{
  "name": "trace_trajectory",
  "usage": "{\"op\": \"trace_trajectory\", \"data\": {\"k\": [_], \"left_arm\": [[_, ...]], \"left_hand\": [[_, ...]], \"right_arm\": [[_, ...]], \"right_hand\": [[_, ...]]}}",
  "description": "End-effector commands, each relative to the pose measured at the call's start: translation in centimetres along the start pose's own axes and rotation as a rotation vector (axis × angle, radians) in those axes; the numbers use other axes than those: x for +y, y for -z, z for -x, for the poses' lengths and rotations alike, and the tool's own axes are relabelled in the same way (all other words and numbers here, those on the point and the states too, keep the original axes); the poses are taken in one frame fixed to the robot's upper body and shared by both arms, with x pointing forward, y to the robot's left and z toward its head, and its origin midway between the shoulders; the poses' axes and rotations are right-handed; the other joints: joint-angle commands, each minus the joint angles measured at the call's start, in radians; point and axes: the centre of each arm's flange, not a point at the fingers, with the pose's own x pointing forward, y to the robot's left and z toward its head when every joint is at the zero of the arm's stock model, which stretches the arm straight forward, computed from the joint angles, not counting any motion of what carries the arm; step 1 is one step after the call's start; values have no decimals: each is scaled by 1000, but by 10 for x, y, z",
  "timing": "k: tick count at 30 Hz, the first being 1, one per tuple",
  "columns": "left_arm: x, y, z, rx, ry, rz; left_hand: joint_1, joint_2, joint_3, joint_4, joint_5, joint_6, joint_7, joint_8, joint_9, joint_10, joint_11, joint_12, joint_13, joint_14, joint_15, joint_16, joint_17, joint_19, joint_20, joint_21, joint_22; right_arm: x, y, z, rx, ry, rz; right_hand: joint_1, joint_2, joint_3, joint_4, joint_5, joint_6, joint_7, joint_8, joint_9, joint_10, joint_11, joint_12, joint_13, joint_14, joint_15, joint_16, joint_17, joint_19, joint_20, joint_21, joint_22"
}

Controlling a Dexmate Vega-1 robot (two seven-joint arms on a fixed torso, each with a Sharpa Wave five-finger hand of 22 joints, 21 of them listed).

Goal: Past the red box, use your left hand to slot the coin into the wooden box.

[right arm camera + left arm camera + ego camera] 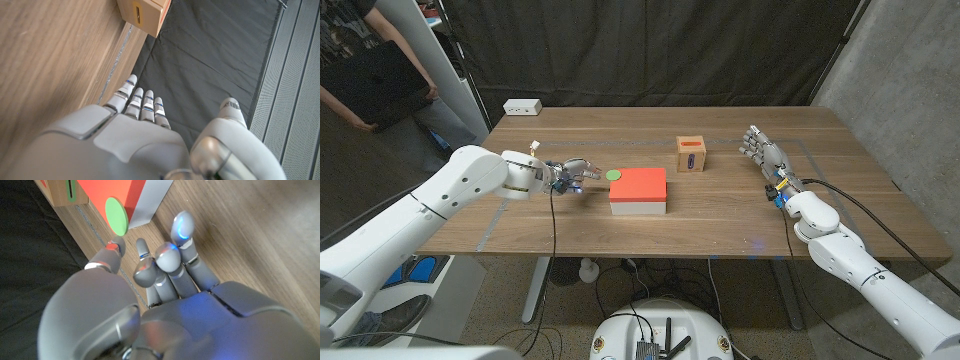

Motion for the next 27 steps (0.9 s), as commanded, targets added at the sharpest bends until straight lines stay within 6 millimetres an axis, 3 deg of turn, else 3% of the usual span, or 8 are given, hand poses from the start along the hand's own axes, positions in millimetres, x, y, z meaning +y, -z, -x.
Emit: {"op": "trace_trajectory", "data": {"k": [1,27], "left_arm": [[-8,-2,-7,13,39,-8],[-15,-4,-14,1,53,0]], "left_hand": [[-3,11,-4,-3,0,1,9,-4,-5,-1,2,-6,-1,4,1,1,-2,-6,-1,5,-3],[-15,39,0,-5,1,18,29,-3,-48,-9,12,-13,7,1,1,16,9,-12,-1,22,-46]], "right_arm": [[-2,-1,0,2,-2,3],[-5,1,1,0,3,0]], "right_hand": [[7,4,2,-6,-2,7,5,3,3,12,-1,6,2,4,2,9,2,9,-3,3,6],[7,4,2,-6,-2,10,4,3,3,14,-2,5,2,6,3,9,-1,12,-1,3,6]]}}
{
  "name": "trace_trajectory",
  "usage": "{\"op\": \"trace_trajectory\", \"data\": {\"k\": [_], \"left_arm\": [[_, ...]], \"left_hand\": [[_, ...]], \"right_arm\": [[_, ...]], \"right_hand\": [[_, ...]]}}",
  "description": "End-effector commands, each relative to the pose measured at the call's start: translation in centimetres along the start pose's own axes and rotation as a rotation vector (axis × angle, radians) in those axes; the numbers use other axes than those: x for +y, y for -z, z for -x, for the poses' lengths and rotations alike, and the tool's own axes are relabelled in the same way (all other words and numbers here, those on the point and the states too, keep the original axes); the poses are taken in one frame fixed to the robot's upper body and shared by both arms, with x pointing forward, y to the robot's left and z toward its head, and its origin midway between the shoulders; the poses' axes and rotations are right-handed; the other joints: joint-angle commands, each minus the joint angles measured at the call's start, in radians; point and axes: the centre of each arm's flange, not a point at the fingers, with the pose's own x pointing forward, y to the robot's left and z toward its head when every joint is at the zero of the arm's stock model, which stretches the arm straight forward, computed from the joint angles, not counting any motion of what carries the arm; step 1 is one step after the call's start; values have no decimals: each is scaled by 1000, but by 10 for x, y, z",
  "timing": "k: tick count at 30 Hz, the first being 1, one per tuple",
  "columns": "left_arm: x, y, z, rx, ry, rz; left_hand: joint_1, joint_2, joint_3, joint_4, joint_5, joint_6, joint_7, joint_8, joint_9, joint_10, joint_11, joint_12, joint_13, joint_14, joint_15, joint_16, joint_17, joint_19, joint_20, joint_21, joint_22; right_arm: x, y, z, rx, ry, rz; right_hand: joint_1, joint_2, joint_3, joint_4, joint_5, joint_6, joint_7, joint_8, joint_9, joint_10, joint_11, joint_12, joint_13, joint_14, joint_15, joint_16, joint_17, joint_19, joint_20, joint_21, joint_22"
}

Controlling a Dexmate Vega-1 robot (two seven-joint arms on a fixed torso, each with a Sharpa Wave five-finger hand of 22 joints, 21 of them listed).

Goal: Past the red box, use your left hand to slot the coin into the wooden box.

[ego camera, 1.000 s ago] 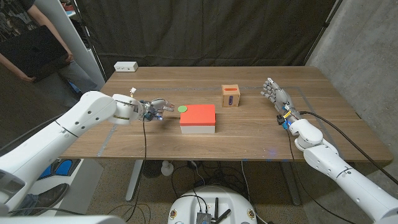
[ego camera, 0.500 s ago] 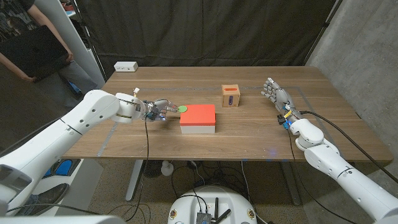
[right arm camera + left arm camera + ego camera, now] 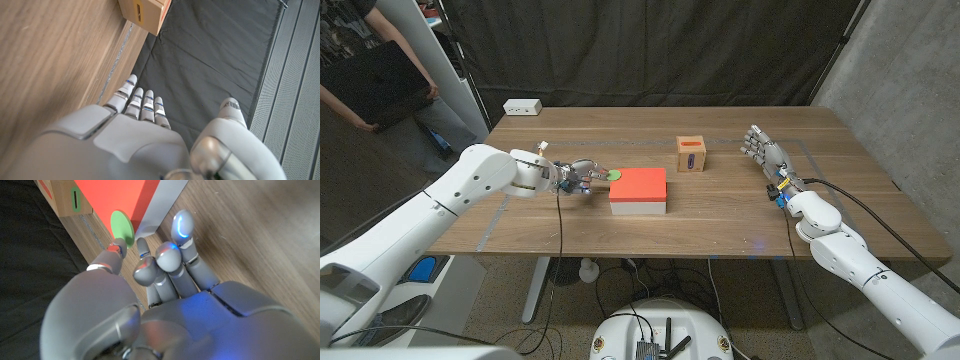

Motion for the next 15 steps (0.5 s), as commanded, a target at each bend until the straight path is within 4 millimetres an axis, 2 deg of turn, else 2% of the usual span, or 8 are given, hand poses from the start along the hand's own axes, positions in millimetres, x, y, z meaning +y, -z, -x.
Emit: {"op": "trace_trajectory", "data": {"k": [1,15], "left_arm": [[-2,0,-4,-2,5,4],[-3,2,-6,-8,11,7]], "left_hand": [[-1,13,3,-2,1,7,9,3,-2,-3,3,-1,4,4,1,9,10,-6,-2,12,-1],[-5,23,11,-4,0,19,4,8,-8,-4,4,-4,10,3,1,10,23,-11,-1,25,-20]], "right_arm": [[-1,1,0,-1,2,-1],[-1,1,0,0,2,-3]], "right_hand": [[7,4,2,-6,-2,4,9,2,3,9,3,5,2,6,4,9,-1,11,1,3,6],[7,4,2,-7,-2,4,8,2,3,9,5,4,2,10,5,10,-3,10,2,2,6]]}}
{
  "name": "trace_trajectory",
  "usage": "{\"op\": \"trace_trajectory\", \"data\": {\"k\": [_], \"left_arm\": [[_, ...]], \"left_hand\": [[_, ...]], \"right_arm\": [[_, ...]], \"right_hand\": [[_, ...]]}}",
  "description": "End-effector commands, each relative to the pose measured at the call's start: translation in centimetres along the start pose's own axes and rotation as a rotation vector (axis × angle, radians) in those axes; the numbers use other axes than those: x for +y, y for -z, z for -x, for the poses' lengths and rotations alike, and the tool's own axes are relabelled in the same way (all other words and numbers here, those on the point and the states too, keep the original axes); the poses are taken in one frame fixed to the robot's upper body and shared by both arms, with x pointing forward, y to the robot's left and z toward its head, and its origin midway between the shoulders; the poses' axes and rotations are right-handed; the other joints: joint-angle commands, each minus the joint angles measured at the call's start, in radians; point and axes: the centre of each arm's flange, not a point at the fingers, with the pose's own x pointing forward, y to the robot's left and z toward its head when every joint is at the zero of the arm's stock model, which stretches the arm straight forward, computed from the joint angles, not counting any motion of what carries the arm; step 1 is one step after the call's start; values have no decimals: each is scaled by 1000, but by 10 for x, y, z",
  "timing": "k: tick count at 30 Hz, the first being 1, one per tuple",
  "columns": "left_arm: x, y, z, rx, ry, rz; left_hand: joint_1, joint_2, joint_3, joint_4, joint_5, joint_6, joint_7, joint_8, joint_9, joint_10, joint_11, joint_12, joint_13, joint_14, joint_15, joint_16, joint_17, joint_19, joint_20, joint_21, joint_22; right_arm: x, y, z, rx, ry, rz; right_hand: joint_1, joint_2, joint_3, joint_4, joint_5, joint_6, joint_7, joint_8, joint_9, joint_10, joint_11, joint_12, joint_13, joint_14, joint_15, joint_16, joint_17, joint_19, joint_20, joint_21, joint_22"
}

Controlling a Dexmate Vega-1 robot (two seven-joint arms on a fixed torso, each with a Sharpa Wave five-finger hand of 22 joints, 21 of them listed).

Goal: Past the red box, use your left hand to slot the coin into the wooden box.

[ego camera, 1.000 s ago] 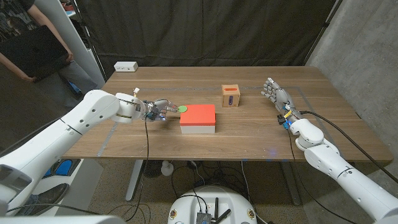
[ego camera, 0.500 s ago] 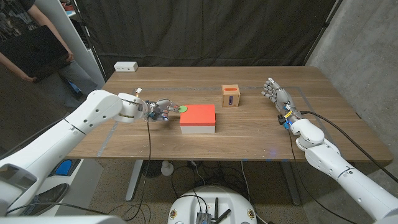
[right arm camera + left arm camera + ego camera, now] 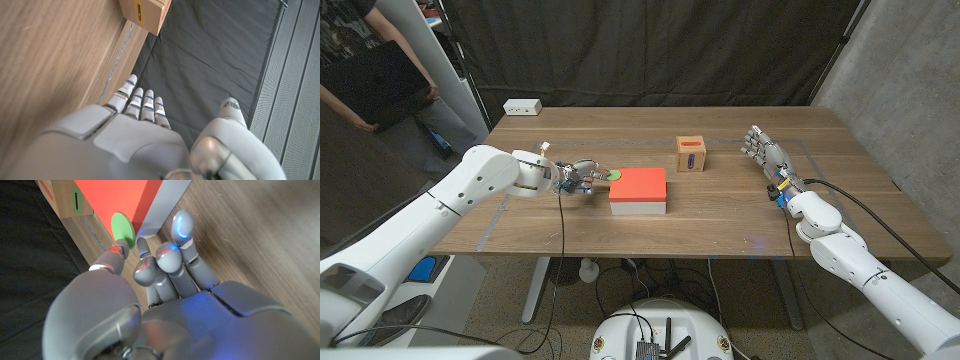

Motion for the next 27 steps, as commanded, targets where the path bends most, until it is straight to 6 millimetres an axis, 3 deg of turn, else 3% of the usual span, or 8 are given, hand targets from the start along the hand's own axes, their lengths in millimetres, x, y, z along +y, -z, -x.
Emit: {"op": "trace_trajectory", "data": {"k": [1,27], "left_arm": [[-1,2,-2,-5,4,3],[-8,3,-7,-26,66,20]], "left_hand": [[-1,13,10,-1,0,16,3,7,0,-6,0,-2,5,2,1,6,8,-2,-3,12,0],[-7,34,32,-1,-1,20,1,10,-4,-11,6,-7,5,-8,2,0,27,-21,-4,47,-18]], "right_arm": [[0,0,0,-1,0,0],[-2,-3,3,-10,0,4]], "right_hand": [[8,4,2,-7,-2,4,8,2,3,4,-1,4,2,7,3,10,2,11,2,2,6],[8,4,2,-8,-2,4,4,1,3,9,0,4,2,10,5,10,0,13,7,2,6]]}}
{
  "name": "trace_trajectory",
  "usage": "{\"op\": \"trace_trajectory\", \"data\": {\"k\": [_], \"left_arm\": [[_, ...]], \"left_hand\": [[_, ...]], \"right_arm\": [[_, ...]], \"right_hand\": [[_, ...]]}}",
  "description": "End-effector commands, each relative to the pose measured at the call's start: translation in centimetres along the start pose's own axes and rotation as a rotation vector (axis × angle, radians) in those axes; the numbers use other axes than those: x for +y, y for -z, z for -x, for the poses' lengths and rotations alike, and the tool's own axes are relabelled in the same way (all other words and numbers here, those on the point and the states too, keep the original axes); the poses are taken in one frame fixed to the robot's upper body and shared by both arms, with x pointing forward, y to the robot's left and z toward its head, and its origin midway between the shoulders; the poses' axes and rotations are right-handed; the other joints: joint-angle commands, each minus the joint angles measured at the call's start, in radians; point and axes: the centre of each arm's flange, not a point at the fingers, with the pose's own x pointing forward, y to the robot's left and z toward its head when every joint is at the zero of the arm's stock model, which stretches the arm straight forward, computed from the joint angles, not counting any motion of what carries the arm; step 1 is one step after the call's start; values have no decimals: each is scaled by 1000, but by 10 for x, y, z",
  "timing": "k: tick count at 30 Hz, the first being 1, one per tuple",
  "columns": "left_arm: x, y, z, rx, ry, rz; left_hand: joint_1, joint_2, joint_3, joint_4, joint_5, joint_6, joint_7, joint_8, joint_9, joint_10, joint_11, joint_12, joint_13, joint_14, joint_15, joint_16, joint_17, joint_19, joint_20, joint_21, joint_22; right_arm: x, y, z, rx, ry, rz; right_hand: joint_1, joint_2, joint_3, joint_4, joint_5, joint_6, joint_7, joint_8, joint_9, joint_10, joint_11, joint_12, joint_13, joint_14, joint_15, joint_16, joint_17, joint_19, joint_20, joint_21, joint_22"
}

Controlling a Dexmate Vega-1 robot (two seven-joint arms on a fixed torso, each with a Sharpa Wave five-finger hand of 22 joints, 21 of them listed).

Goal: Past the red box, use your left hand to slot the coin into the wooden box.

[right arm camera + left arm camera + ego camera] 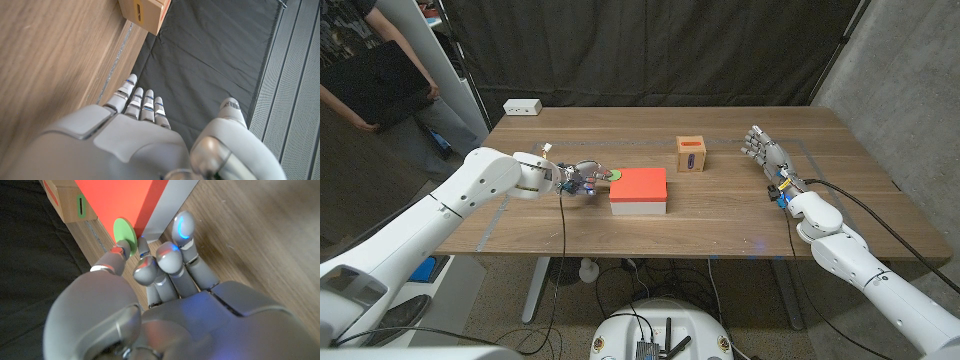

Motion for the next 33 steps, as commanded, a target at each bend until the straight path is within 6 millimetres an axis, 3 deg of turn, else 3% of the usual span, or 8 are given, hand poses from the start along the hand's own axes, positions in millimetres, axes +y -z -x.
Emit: {"op": "trace_trajectory", "data": {"k": [1,6,10,19,33], "left_arm": [[-3,1,-2,-13,30,17],[-4,2,-1,-23,30,45],[-3,3,0,-31,31,59],[-1,7,2,-35,20,66],[6,7,10,-111,-11,100]], "left_hand": [[6,26,18,-1,0,12,-1,9,9,-9,3,4,11,2,2,4,13,-13,-15,13,1],[27,86,57,-1,7,28,-6,21,28,-16,12,-5,9,-5,2,9,45,-27,-16,20,2],[57,135,96,-12,11,105,-22,63,53,-21,19,-6,19,-5,2,6,61,-39,-15,30,2],[67,144,122,-15,7,121,-24,104,92,-24,22,-9,35,-8,3,-15,67,-52,-14,55,-2],[66,142,135,-15,4,117,-25,111,86,-26,22,-16,45,-9,3,-35,65,-62,-14,83,-18]], "right_arm": [[-1,-2,1,-8,-1,2],[-1,-3,2,-13,0,-3],[-1,-3,2,-15,-3,0],[-1,-4,0,-12,-3,3],[2,-5,5,-9,8,16]], "right_hand": [[8,4,2,-8,-2,4,4,1,3,10,2,4,2,10,6,4,0,8,1,2,6],[8,3,2,-8,-2,4,3,1,3,11,3,4,2,11,5,4,-1,8,2,2,6],[8,3,2,-8,-2,4,4,1,3,12,2,4,2,13,6,5,-1,9,4,2,6],[7,1,1,-8,-2,4,1,1,3,12,3,4,2,12,7,4,-2,7,5,2,6],[7,1,1,-8,-2,4,0,1,3,14,7,4,3,12,6,4,-3,6,4,1,6]]}}
